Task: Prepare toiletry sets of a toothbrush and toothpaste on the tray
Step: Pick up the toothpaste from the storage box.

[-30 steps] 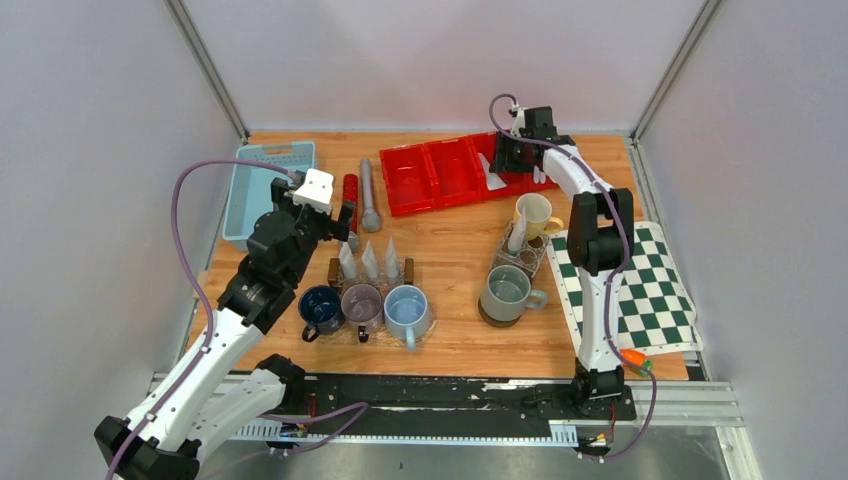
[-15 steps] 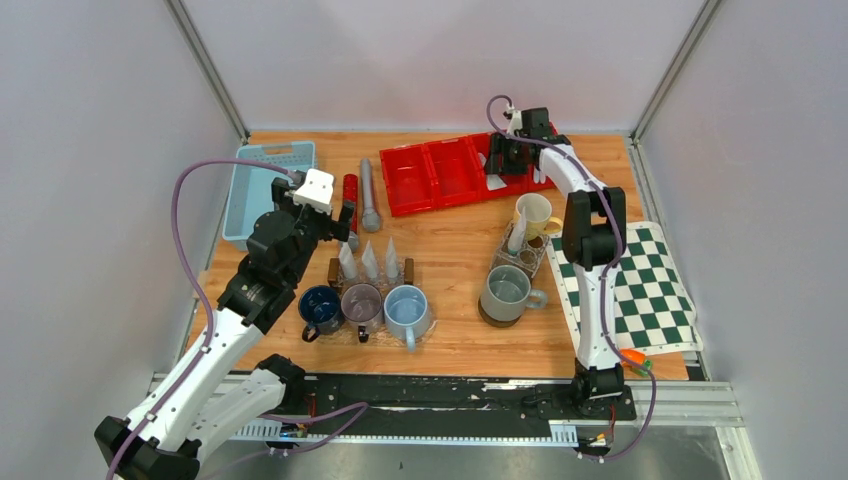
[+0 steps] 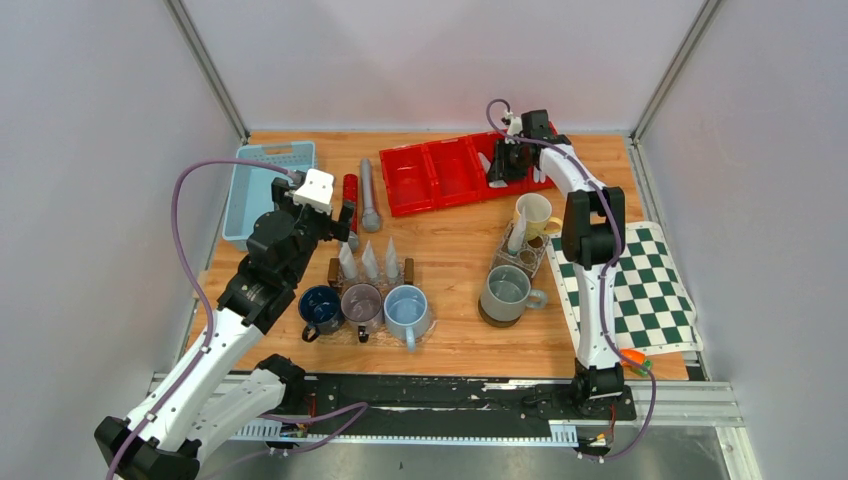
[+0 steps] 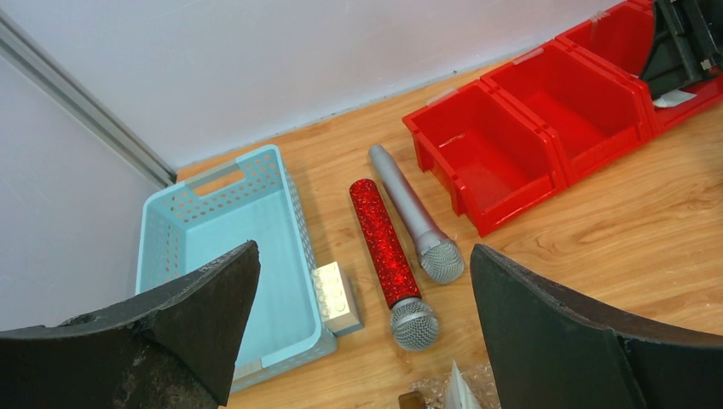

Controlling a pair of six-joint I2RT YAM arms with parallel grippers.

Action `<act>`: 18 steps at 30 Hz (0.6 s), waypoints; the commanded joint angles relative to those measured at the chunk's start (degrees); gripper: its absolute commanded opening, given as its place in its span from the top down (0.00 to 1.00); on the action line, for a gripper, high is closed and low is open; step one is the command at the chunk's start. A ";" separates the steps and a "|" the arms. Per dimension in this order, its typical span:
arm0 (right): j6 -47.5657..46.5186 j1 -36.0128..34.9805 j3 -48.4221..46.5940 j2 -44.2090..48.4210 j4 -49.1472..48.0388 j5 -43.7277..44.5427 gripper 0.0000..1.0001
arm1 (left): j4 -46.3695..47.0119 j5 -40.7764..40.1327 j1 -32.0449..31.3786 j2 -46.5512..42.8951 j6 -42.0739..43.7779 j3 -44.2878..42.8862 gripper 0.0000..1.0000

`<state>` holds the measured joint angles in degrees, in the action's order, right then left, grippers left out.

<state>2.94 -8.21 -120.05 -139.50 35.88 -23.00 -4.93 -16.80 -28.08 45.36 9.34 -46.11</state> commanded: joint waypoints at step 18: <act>-4.87 -0.17 4.03 21.47 0.56 7.62 0.85 | 1.76 1.25 0.25 -2.35 -0.70 -0.12 0.00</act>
<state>-0.78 -8.19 -117.71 -126.37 39.18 -15.73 -4.91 -16.51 -28.08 44.14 9.28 -46.11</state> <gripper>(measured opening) 0.284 0.998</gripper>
